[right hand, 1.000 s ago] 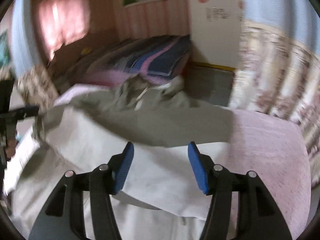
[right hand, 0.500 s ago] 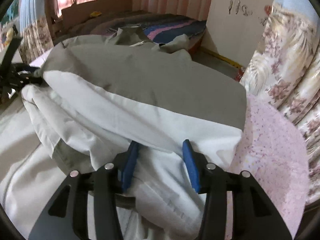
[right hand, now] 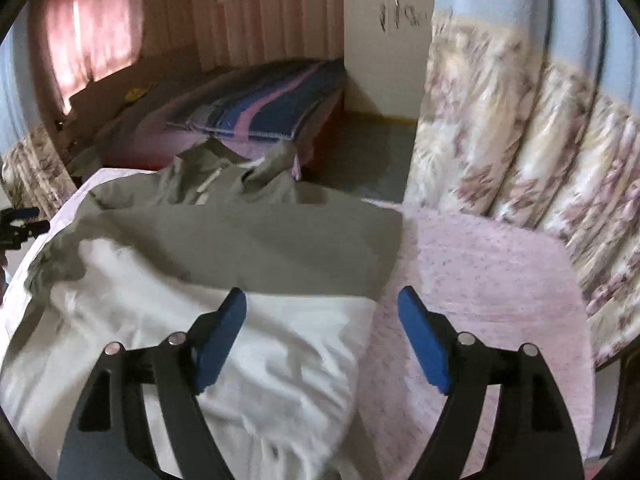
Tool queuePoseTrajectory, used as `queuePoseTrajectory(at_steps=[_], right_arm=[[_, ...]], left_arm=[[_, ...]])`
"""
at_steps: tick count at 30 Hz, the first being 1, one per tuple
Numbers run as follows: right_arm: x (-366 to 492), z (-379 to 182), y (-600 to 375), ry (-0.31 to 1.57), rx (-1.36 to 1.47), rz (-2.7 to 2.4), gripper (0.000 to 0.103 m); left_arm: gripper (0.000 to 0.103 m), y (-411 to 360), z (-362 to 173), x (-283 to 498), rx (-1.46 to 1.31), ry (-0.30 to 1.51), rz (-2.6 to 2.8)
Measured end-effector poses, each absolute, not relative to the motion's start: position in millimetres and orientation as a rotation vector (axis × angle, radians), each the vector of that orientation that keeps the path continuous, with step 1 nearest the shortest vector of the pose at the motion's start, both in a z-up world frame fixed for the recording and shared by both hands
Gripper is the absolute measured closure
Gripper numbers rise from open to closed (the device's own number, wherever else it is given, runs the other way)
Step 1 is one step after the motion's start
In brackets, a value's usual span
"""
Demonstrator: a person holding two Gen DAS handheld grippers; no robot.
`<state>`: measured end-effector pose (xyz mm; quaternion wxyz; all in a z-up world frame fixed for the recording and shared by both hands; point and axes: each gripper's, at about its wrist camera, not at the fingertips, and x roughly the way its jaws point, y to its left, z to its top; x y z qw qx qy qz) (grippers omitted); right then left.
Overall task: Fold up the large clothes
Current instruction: 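Open both grippers and lift them off the folded jacket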
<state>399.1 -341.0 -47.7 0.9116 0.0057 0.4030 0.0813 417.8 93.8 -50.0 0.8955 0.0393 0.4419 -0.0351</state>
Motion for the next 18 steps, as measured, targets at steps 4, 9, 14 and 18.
queuePoseTrajectory(at_steps=[4,9,14,18], right_arm=[[432.6,-85.5,-321.5,0.975,-0.103,0.144,0.041],[438.4,-108.0,-330.6,1.02,-0.101,0.175,0.04],[433.3,-110.1,-332.2,1.019,-0.079,0.156,0.036],[403.5,-84.5,-342.2,0.939,-0.015,0.118,0.033]], left_arm=[[0.005,72.4,-91.9,449.3,0.152,1.033,-0.029],[0.003,73.2,-115.5,453.8,0.159,1.078,-0.054],[0.003,94.1,-125.9,457.8,0.021,1.102,-0.099],[0.003,99.6,-105.5,433.1,0.05,1.054,-0.041]])
